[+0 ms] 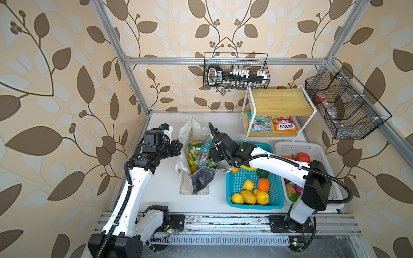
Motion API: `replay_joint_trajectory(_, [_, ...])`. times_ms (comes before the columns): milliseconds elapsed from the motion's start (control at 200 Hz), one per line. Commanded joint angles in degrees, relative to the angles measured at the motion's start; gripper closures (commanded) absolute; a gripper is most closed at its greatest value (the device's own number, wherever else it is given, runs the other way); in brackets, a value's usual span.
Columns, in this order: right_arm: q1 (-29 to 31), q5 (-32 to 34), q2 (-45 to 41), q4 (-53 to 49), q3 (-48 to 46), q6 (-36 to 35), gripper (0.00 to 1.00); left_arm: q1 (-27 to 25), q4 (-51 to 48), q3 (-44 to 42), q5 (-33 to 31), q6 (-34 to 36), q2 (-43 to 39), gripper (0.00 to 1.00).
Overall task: Place the food into the grocery bag and tie it
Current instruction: 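Raise the right gripper out of the tote bag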
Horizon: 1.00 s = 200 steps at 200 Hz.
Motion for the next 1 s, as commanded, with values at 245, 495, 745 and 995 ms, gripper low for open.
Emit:
replay_joint_trajectory(245, [0.8, 5.0, -11.3, 2.9, -5.9, -0.3, 0.0, 0.6, 1.1, 1.1, 1.3, 0.0, -0.8, 1.0])
replay_joint_trajectory(495, [0.4, 3.0, -20.8, 10.1, -12.6, -2.7, 0.0, 0.6, 1.1, 1.0, 1.1, 0.2, -0.7, 1.0])
replay_joint_trajectory(745, [-8.6, -7.4, -30.3, 9.4, -18.7, 0.8, 0.0, 0.6, 1.1, 0.9, 0.4, 0.3, -1.0, 1.0])
replay_joint_trajectory(995, [-12.5, 1.5, -40.1, 3.7, -23.4, -1.0, 0.0, 0.6, 0.8, 1.0, -0.2, 0.5, -1.4, 1.0])
